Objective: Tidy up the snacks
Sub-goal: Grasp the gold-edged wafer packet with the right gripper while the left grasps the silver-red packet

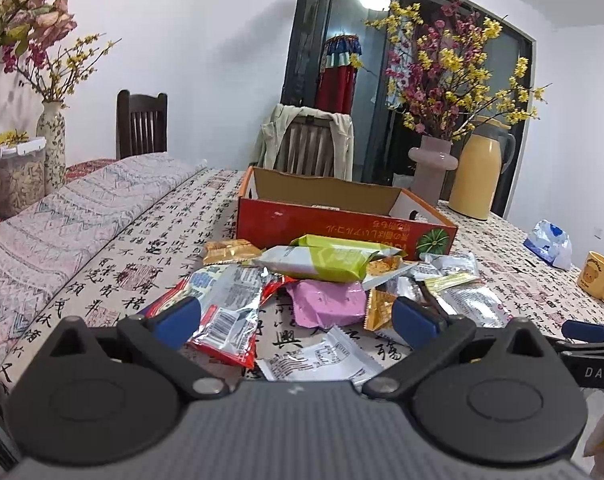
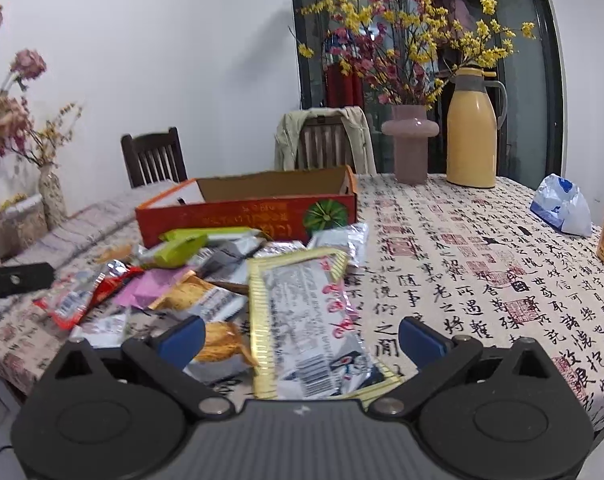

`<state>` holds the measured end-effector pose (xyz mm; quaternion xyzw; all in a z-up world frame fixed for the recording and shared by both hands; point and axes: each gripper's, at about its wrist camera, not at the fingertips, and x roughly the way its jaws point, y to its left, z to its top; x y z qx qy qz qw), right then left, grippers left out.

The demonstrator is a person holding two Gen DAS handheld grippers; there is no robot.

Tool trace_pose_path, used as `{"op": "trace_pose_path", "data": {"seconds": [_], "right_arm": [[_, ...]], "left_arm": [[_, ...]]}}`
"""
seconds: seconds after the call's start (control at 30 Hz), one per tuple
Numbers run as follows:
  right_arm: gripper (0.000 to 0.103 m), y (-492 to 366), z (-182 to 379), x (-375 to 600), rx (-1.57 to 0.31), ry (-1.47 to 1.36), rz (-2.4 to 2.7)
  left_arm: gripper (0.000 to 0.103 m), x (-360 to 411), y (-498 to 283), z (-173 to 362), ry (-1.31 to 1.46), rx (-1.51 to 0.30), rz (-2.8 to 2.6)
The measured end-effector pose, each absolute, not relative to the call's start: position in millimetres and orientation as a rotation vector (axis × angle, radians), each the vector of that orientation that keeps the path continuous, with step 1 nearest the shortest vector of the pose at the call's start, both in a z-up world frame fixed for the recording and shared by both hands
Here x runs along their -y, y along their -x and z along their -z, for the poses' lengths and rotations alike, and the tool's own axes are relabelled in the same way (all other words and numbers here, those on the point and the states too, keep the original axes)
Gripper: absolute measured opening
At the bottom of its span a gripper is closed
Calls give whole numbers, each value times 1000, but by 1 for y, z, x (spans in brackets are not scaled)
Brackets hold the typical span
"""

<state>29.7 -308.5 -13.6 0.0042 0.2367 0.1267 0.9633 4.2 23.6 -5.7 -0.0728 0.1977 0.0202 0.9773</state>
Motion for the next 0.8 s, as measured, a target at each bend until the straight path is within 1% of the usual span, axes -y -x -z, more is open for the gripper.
{"op": "trace_pose_path", "data": {"seconds": [0.07, 0.23, 0.33, 0.43, 0.5, 0.57, 0.7, 0.8], "right_arm": [[100, -41, 18, 307, -506, 13, -254], [91, -72, 29, 304, -590, 33, -262], [87, -84, 34, 299, -613, 51, -275], [80, -92, 37, 293, -624, 71, -291], [66, -96, 40, 289, -636, 85, -301], [62, -98, 42, 288, -647, 91, -309], [47, -93, 40, 288, -622, 96, -313], [39, -88, 36, 292, -595, 90, -313]], "left_arm": [[103, -26, -9, 7, 149, -410, -48], [103, -32, -20, 8, 148, -432, -67], [103, -34, -27, 10, 141, -449, -77], [103, -36, -32, 12, 139, -464, -82], [103, -37, -36, 14, 135, -475, -85], [103, -38, -39, 16, 127, -487, -89], [103, -41, -45, 18, 111, -519, -107], [103, -48, -51, 17, 115, -539, -115]]}}
